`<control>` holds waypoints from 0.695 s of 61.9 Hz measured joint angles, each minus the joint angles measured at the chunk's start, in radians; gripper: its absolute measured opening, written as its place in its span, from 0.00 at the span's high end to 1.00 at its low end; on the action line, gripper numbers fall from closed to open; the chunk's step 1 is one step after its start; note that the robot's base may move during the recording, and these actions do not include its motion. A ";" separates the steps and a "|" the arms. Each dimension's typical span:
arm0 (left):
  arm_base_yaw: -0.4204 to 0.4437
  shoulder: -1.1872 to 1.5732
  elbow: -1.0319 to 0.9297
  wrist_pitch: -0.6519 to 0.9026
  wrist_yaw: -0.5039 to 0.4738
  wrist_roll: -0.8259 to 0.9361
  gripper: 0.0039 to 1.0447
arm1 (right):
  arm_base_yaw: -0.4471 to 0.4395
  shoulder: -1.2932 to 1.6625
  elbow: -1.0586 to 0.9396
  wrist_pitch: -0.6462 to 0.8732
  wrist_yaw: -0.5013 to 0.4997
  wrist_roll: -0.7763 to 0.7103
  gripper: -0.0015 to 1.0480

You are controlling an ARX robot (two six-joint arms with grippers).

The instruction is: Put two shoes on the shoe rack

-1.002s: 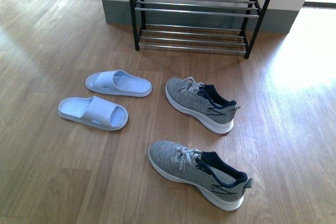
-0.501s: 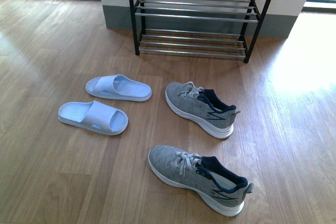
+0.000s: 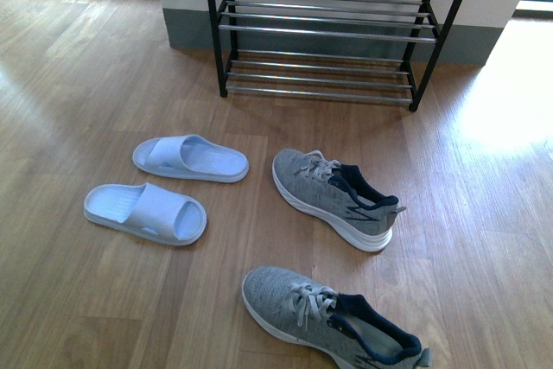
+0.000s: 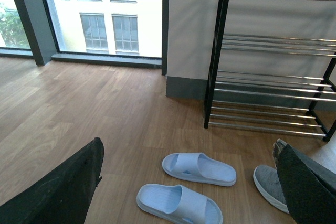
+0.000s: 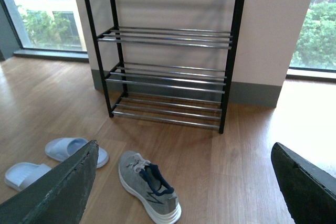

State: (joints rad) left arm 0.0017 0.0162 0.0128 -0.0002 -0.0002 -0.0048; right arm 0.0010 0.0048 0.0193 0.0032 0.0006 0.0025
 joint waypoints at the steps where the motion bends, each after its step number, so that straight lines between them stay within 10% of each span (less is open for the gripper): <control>1: 0.000 0.000 0.000 0.000 0.000 0.000 0.09 | 0.000 0.000 0.000 0.000 0.000 0.000 0.09; 27: 0.000 0.000 0.000 0.000 0.000 0.000 0.09 | -0.007 0.270 0.037 -0.034 0.073 0.128 0.09; 43: 0.000 0.000 0.000 0.000 0.000 0.000 0.09 | -0.055 1.223 0.072 0.575 -0.061 0.021 0.09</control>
State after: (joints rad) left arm 0.0017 0.0162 0.0128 -0.0002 -0.0002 -0.0048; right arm -0.0544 1.2278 0.0914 0.5777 -0.0605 0.0235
